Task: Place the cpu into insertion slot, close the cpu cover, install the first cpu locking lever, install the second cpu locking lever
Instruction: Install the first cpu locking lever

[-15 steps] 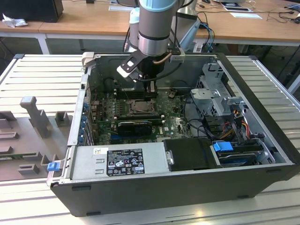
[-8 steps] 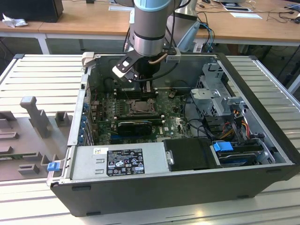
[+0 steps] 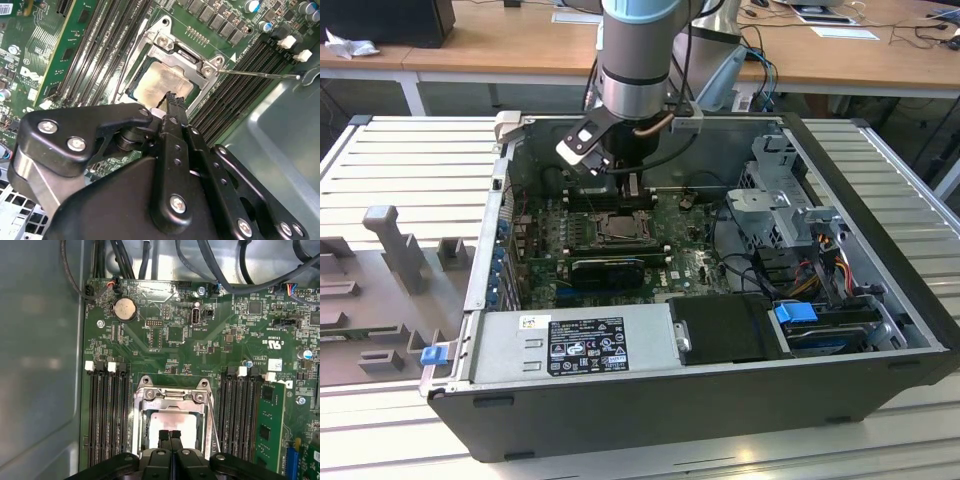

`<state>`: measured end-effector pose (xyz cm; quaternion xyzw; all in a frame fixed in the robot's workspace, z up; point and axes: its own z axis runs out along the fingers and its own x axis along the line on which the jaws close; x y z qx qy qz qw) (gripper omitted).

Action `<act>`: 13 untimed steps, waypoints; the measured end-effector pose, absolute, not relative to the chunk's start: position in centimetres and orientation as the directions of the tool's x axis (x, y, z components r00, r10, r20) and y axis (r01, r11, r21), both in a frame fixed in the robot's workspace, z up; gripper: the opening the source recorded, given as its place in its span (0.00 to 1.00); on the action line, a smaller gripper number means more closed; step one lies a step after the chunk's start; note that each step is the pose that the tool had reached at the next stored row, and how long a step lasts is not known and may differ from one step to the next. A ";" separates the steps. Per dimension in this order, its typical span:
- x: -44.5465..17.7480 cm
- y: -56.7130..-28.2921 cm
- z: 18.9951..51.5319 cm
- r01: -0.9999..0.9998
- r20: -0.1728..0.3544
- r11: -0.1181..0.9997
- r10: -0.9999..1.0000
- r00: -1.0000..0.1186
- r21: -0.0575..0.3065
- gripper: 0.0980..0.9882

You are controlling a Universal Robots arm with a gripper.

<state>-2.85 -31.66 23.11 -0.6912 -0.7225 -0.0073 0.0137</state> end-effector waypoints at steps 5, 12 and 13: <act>-2.8 -31.7 23.5 0.999 0.030 0.044 0.999 -0.044 -0.008 0.01; -2.9 -31.7 23.8 0.999 0.030 0.044 0.999 -0.044 -0.009 0.01; -2.9 -31.7 23.9 0.999 0.030 0.044 0.999 -0.044 -0.009 0.01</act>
